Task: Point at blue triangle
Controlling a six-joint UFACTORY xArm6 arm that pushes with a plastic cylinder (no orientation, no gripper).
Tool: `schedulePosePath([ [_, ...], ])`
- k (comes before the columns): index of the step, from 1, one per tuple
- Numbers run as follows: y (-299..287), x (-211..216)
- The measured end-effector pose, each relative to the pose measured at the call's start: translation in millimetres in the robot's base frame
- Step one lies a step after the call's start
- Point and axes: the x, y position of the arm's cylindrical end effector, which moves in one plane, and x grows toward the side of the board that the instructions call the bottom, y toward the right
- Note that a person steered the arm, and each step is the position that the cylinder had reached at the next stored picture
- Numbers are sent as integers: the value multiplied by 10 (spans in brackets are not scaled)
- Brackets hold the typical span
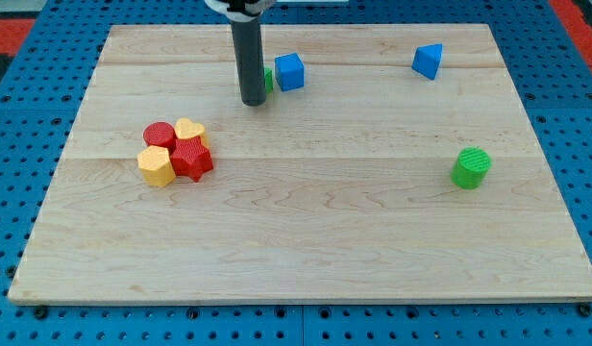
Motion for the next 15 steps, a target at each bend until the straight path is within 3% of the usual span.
schedulePosePath([
  [1,0,-85],
  [2,1,141],
  [3,475,455],
  [5,2707,579],
  [6,3639,254],
  [7,3851,-319],
  [9,3583,-1106],
  [10,2905,-1004],
  [12,1543,-392],
  [15,2412,-847],
])
